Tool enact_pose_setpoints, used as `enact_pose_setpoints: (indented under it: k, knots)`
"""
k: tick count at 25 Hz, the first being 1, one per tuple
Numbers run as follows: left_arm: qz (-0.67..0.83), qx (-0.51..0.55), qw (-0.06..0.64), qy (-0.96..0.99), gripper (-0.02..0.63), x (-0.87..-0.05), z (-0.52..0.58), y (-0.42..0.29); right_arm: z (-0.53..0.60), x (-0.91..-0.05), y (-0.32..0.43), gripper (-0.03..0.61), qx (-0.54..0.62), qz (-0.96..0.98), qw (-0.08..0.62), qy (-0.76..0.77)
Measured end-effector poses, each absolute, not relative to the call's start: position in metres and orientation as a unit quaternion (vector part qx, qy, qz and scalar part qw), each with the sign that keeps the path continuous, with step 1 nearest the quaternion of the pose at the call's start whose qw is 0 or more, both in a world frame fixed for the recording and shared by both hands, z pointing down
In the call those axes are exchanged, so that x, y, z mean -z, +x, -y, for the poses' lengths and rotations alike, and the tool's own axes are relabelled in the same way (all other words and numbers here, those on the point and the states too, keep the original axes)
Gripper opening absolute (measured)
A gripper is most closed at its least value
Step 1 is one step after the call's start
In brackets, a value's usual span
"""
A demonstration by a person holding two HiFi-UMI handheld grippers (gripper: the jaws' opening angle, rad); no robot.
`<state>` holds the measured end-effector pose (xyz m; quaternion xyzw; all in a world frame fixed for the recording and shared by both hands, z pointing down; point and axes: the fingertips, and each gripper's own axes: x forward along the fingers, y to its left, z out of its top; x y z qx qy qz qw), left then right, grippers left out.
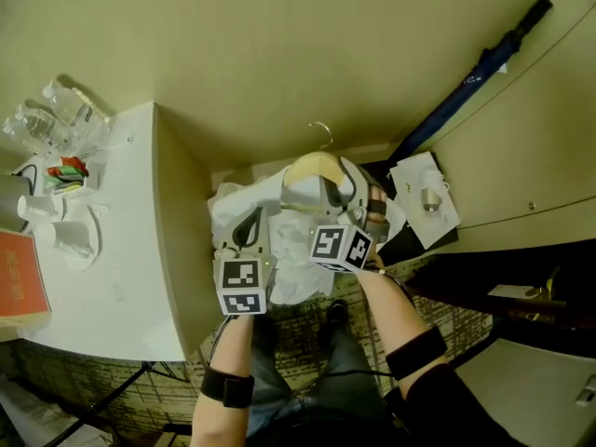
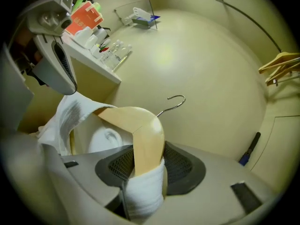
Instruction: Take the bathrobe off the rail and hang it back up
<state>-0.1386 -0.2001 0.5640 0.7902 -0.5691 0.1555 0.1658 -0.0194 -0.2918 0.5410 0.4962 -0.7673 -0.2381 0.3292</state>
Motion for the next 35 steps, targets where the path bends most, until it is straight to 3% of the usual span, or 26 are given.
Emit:
enact_pose_setpoints:
  k: [20, 35]
  knots:
    - [0.566, -0.088, -0.007, 0.82, 0.002, -0.319, 0.211, -0.091, 0.299, -0.26, 0.023, 0.199, 0.335, 0.735, 0.187, 0.559]
    - [0.541, -0.019, -0.084, 0.837, 0.002, -0.142, 0.204, -0.067, 0.278, -0.067, 0.05, 0.199, 0.36, 0.72, 0.141, 0.577]
